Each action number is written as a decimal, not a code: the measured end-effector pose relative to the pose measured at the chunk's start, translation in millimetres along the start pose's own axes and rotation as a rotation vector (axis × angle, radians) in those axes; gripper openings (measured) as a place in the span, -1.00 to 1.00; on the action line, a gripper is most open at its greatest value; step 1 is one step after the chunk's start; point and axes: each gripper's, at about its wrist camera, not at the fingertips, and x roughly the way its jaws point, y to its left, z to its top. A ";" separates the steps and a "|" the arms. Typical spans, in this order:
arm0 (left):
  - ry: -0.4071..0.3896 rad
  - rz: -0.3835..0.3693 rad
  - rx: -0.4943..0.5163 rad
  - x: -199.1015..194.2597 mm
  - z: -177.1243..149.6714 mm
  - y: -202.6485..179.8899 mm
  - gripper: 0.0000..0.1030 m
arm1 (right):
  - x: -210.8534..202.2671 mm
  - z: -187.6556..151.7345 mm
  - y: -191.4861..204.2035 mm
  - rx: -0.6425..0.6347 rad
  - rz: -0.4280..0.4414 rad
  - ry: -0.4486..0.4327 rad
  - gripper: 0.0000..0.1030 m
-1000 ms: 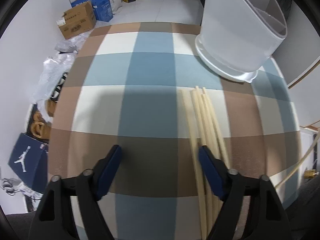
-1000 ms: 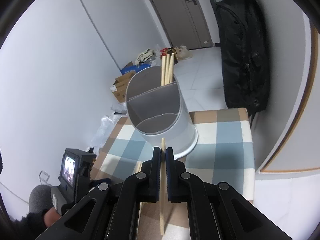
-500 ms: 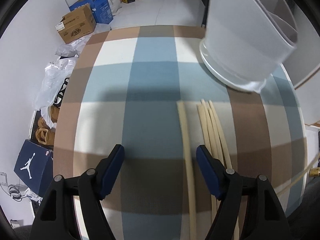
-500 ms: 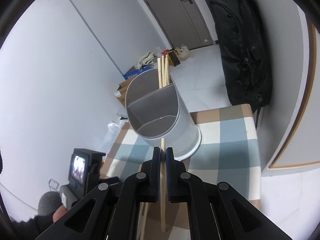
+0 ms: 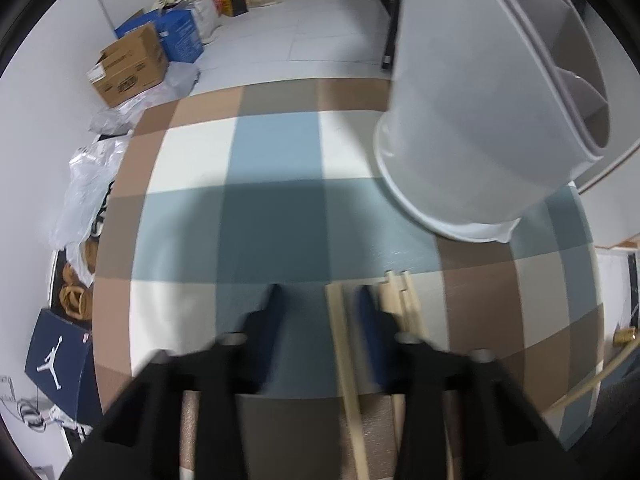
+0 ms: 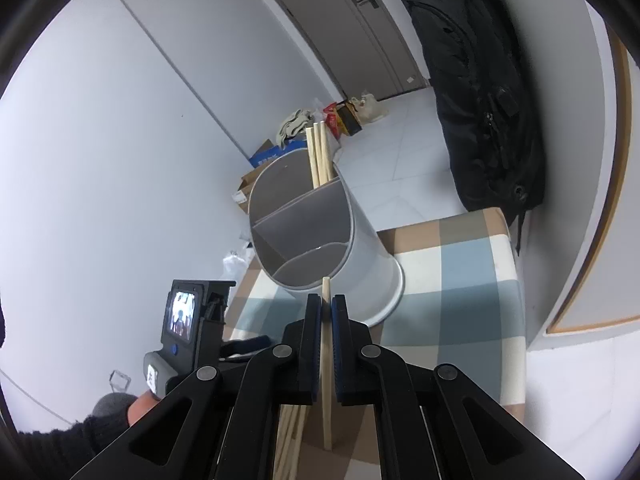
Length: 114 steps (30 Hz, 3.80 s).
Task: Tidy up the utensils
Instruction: 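Lift the chopstick with the right gripper while the left gripper grasps another chopstick, then carry both chopsticks over the white holder and release them inside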
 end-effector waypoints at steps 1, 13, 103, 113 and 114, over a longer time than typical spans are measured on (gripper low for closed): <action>0.004 -0.003 0.005 -0.2 0.7 -0.5 -0.88 | 0.6 0.4 -0.8 0.003 0.001 0.001 -0.91; -0.167 -0.071 -0.073 -56.5 -5.4 11.0 -0.95 | -1.1 -0.7 3.0 -0.025 0.000 -0.023 -0.91; -0.746 -0.248 -0.080 -191.8 146.5 4.5 -0.95 | 1.0 181.8 84.7 -0.216 -0.046 -0.331 -0.92; -0.754 -0.272 -0.036 -173.3 139.0 -1.8 -0.95 | 17.3 175.9 78.6 -0.215 -0.041 -0.304 -0.92; -0.751 -0.277 -0.033 -172.2 139.3 -2.2 -0.95 | 19.9 173.7 76.9 -0.219 -0.044 -0.303 -0.92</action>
